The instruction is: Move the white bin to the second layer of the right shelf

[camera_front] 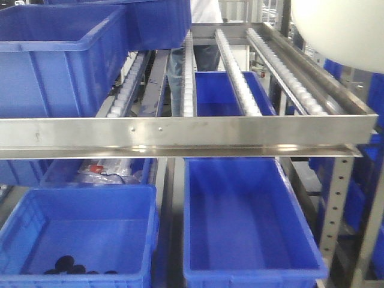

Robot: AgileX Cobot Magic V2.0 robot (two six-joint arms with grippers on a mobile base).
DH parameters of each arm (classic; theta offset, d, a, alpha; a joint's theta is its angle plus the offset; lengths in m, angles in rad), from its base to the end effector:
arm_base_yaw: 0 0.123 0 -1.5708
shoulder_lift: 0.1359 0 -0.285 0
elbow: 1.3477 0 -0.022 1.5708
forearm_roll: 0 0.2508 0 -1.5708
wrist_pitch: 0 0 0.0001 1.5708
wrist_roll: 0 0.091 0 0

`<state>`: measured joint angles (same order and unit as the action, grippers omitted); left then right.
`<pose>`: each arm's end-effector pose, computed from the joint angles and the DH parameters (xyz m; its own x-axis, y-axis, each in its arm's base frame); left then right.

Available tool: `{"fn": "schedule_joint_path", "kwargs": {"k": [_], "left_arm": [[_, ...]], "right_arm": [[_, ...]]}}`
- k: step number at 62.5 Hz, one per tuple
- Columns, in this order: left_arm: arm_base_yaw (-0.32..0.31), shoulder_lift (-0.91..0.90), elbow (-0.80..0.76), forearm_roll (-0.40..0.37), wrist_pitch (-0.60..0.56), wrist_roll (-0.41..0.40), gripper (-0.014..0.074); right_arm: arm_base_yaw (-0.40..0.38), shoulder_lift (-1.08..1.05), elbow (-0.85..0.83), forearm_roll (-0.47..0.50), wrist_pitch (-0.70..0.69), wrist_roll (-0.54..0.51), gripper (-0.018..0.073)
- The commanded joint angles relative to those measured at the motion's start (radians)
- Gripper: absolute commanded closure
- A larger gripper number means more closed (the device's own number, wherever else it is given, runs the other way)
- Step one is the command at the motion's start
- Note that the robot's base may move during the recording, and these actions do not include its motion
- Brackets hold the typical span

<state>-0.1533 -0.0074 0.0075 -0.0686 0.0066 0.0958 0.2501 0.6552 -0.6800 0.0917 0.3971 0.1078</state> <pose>0.0553 -0.0086 0.2105 0.0836 0.0146 -0.9964 0.1509 0.9882 0.0271 0.1287 0.0362 0.3500 -0.3197 0.1156 -0.9404 -0.2233 0.9554 0.1933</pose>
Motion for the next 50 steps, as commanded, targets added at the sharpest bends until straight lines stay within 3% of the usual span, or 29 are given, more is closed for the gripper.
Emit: {"fn": "schedule_joint_path", "kwargs": {"k": [1, 50], "left_arm": [[-0.003, -0.013, 0.033, -0.005, -0.087, -0.007, 0.0512], [-0.003, -0.013, 0.033, -0.005, -0.087, -0.007, 0.0512]], "right_arm": [[-0.007, 0.0, -0.031, 0.003, -0.104, -0.001, 0.0503], [-0.007, 0.0, -0.031, 0.003, -0.104, -0.001, 0.0503]]}}
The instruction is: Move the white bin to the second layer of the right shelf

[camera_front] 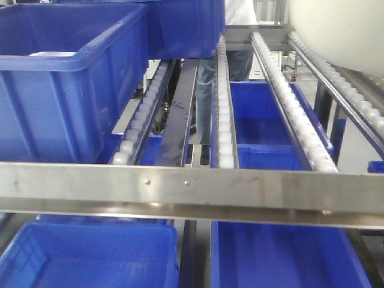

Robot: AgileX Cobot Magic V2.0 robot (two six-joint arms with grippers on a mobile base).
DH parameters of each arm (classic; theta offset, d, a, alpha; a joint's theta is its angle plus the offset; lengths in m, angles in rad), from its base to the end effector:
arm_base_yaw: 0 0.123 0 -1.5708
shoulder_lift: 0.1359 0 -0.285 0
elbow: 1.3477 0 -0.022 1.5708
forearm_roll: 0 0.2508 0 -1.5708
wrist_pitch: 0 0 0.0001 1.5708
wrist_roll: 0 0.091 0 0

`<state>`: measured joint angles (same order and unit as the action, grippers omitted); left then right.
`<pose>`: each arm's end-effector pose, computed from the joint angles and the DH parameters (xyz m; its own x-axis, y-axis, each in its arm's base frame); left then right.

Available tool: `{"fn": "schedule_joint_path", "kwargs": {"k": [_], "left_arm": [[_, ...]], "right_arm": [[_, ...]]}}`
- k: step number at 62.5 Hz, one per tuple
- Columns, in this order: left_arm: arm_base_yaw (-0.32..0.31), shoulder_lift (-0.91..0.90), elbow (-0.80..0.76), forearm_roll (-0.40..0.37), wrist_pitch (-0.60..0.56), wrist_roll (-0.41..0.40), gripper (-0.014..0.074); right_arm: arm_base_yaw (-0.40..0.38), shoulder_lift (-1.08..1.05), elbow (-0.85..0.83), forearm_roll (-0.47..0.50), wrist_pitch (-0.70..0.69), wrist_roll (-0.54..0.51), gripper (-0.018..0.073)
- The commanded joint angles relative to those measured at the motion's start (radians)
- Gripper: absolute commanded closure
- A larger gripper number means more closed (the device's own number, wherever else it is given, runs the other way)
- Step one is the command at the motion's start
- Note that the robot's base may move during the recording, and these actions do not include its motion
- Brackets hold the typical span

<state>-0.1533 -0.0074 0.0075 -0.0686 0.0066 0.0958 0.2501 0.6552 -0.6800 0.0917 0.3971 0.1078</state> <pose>0.0553 -0.0086 0.2105 0.0836 0.0146 -0.9964 0.1509 0.9882 0.0271 0.1287 0.0362 0.3500 -0.3197 0.1156 -0.9404 -0.2233 0.9554 0.1933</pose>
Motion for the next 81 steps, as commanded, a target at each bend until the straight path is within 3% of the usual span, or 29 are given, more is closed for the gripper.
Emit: {"fn": "schedule_joint_path", "kwargs": {"k": [1, 81], "left_arm": [[-0.003, -0.013, 0.033, -0.005, -0.087, -0.007, 0.0512], [-0.003, -0.013, 0.033, -0.005, -0.087, -0.007, 0.0512]], "right_arm": [[-0.007, 0.0, -0.031, 0.003, -0.104, -0.001, 0.0503], [-0.007, 0.0, -0.031, 0.003, -0.104, -0.001, 0.0503]]}}
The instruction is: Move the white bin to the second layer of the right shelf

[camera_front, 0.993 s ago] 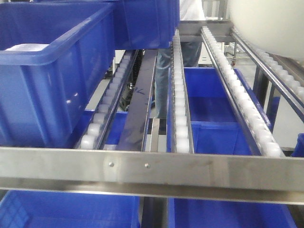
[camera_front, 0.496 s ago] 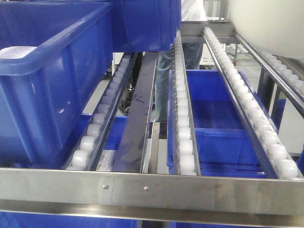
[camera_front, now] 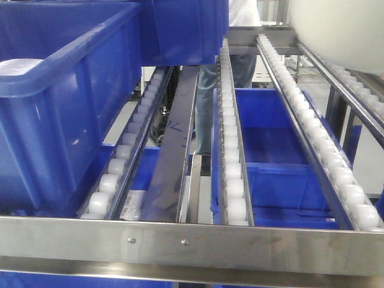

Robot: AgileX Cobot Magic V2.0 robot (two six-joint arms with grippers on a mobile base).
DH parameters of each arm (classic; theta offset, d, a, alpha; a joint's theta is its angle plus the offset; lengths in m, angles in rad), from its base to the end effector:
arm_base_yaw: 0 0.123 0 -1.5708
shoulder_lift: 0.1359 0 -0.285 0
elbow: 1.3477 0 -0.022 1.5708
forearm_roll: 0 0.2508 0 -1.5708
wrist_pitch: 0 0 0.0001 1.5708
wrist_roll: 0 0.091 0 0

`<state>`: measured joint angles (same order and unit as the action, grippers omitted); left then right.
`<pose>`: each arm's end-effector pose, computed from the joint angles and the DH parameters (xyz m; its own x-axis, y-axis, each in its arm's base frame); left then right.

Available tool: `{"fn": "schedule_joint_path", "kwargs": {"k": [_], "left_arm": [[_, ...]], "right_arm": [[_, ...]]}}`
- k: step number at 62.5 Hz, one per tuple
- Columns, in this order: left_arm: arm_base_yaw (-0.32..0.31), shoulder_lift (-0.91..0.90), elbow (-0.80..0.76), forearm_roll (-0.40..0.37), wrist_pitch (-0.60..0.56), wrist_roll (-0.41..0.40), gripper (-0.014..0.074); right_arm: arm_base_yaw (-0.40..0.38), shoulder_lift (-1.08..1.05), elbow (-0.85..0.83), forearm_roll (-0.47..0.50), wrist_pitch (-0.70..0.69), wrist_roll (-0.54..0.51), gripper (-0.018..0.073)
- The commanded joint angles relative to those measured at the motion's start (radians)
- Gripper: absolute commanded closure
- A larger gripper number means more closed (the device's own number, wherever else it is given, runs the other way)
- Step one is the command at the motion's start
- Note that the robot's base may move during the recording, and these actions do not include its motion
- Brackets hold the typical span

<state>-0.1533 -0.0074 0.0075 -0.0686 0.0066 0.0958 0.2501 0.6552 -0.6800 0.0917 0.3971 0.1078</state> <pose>0.0553 -0.0086 0.2105 0.0836 0.0146 -0.9964 0.1509 0.9882 0.0271 0.1287 0.0362 0.3500 -0.3197 0.1156 -0.9404 -0.2233 0.9554 0.1933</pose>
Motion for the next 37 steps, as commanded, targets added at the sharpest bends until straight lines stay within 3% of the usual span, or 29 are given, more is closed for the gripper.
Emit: {"fn": "schedule_joint_path", "kwargs": {"k": [1, 37], "left_arm": [[-0.003, -0.013, 0.033, -0.005, -0.087, -0.007, 0.0512], [-0.003, -0.013, 0.033, -0.005, -0.087, -0.007, 0.0512]], "right_arm": [[-0.007, 0.0, -0.031, 0.003, -0.104, -0.001, 0.0503], [-0.007, 0.0, -0.031, 0.003, -0.104, -0.001, 0.0503]]}}
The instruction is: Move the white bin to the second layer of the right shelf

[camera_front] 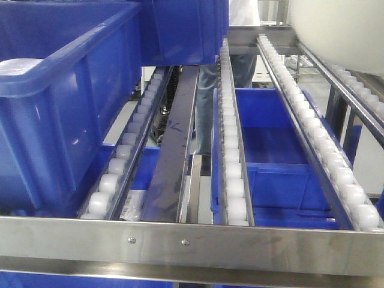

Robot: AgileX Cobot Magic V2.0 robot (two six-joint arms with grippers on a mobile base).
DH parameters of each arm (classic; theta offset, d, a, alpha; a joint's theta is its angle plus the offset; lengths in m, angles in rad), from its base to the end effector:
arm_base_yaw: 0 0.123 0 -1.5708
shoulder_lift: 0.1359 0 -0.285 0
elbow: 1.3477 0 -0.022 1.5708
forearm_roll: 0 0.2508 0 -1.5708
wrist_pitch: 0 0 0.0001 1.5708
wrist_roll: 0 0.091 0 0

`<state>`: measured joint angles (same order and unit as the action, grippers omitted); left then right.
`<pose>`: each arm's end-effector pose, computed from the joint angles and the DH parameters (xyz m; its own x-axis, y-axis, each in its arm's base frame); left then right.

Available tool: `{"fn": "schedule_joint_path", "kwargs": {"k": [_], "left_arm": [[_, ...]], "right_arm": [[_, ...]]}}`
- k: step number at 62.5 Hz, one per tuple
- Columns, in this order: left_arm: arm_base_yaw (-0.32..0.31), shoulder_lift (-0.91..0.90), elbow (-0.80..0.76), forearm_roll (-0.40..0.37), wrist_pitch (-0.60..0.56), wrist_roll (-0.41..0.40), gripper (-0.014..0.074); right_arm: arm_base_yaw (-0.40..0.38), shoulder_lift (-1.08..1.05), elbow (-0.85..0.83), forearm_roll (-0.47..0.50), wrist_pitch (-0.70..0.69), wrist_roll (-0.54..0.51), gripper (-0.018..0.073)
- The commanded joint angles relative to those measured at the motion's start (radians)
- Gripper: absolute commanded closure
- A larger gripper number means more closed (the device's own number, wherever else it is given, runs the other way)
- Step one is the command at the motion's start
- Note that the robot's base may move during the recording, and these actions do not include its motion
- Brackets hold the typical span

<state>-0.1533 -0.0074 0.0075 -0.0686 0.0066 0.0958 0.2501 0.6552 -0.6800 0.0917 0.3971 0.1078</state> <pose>0.0553 -0.0086 0.2105 0.0836 0.0146 -0.9964 0.1509 0.9882 0.0271 0.1287 0.0362 0.3500 -0.3197 0.1156 -0.9404 -0.2233 0.9554 0.1933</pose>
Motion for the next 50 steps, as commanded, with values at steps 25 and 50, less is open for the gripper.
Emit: {"fn": "schedule_joint_path", "kwargs": {"k": [25, 50], "left_arm": [[-0.003, -0.013, 0.033, -0.005, -0.087, -0.007, 0.0512], [-0.003, -0.013, 0.033, -0.005, -0.087, -0.007, 0.0512]], "right_arm": [[-0.007, 0.0, -0.031, 0.003, -0.104, -0.001, 0.0503], [-0.007, 0.0, -0.031, 0.003, -0.108, -0.001, 0.0503]]}}
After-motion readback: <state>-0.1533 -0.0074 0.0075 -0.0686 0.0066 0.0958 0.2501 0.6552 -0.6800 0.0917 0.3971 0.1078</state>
